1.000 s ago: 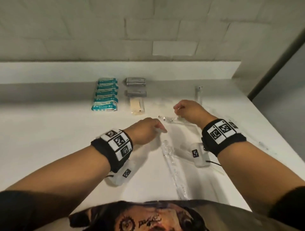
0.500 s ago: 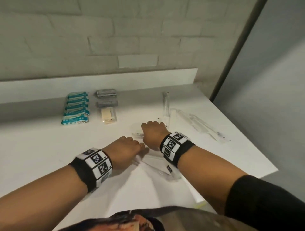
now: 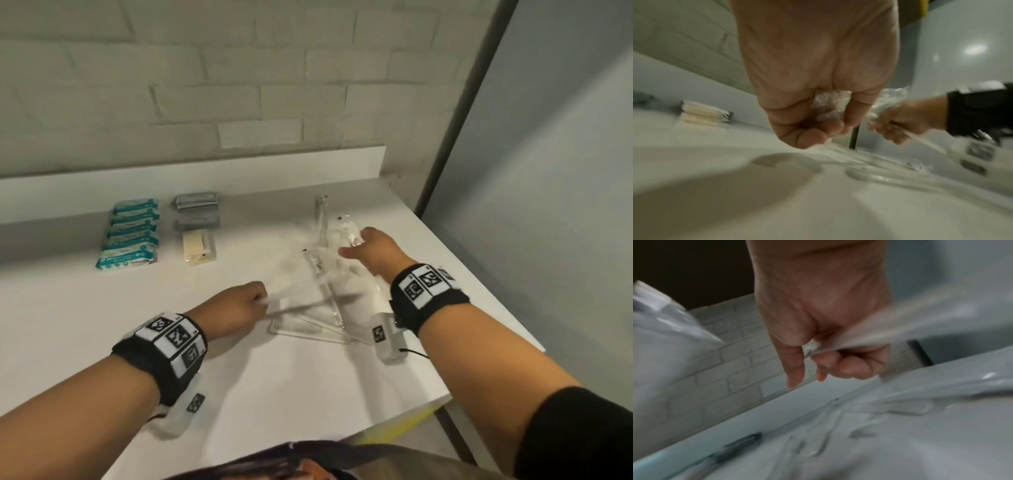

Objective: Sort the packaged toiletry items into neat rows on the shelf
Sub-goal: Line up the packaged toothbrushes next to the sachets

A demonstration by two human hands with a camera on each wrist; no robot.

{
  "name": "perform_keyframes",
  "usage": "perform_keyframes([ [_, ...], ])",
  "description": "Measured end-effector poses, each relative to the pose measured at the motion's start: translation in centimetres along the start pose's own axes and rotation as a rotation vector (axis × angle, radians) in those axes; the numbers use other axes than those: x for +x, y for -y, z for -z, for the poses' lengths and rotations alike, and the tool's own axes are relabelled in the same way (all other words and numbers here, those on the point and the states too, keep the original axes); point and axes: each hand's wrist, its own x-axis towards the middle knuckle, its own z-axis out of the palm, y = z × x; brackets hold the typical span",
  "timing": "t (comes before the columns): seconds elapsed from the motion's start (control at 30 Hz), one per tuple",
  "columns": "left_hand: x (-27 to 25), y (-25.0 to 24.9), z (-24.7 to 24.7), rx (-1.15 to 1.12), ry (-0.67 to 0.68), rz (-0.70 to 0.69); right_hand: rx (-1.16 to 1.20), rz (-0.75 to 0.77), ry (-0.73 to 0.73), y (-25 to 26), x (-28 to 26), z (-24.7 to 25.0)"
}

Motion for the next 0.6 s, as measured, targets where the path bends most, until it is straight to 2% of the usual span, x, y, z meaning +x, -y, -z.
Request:
perform_keyframes([
  [0.1, 2.8, -2.2, -0.6, -0.166, -0.156, 0.042, -0.261, -0.024, -0.024, -2.9, 0.9, 1.9],
  [0.2, 6.2, -4.2, -0.7, -0.067, -0.278, 0.133, -0.489, -0.093, -0.047, -5.7, 2.1, 3.8],
  [0.3, 9.1, -6.1, -1.4, 0.144, -0.240, 0.232, -0.593, -0.168, 0.032, -8.4, 2.7, 5.7],
  [0.43, 11.6, -8.6, -3.7, 0.306, -0.143, 0.278, -0.676, -0.139, 0.204, -10.2, 3.8, 6.8],
  [0.53, 12.8, -9.7, -4.6, 0.317, -0.124, 0.315, -0.683, -0.136, 0.305, -10.4, 4.9, 7.3],
  [0.6, 13.5, -10.2, -4.4, 0.222, -0.107, 0.368, -0.630, -0.130, 0.368, -10.5, 5.5, 7.8],
])
